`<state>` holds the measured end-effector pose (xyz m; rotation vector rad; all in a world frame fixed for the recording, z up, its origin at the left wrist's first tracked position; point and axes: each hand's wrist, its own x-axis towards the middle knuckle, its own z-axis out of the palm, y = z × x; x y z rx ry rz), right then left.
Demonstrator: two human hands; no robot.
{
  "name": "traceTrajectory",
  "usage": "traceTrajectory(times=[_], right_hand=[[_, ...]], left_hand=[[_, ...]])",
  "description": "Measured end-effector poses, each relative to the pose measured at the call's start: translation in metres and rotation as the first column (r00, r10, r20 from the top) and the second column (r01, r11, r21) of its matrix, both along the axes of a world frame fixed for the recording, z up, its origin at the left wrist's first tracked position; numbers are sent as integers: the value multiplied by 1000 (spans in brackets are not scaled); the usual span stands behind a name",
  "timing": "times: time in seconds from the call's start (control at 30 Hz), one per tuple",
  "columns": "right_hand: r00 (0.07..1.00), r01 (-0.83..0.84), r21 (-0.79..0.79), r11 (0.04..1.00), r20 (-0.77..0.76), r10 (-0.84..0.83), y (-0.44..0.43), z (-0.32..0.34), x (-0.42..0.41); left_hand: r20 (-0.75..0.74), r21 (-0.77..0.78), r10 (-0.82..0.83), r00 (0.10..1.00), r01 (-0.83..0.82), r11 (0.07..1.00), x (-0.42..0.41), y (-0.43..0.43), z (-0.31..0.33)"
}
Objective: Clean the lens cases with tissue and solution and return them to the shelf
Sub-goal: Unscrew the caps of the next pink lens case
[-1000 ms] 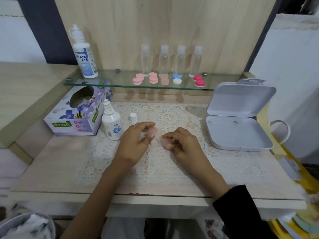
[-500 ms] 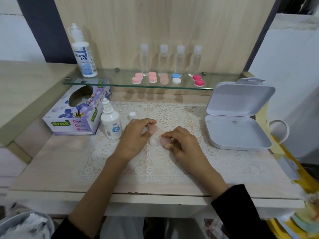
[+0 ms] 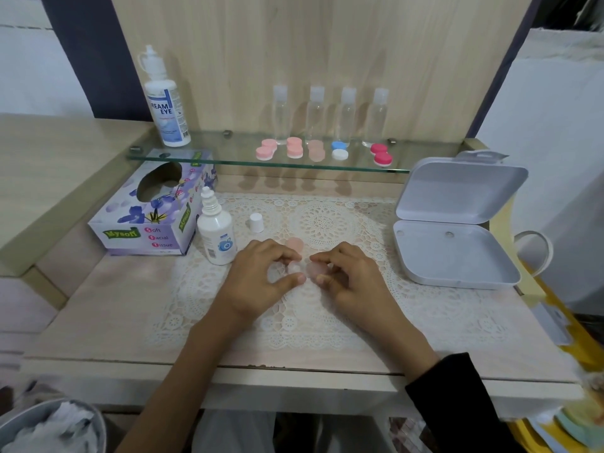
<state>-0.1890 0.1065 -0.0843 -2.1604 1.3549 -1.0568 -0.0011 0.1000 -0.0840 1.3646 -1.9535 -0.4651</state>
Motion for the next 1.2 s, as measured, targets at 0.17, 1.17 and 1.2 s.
traceTrajectory(times=[0.17, 1.17, 1.2], right_hand=[[1000, 31, -6, 1000, -2, -31, 2, 1, 2], [989, -2, -94, 996, -150, -12, -10, -3, 6], [989, -4, -93, 996, -145, -10, -10, -3, 6]], left_hand=[[-9, -22, 8, 1000, -8, 1000, 0, -1, 0], [-81, -31, 54, 995, -57, 998, -7, 1, 6], [-82, -28, 56, 995, -58, 998, -7, 1, 6]])
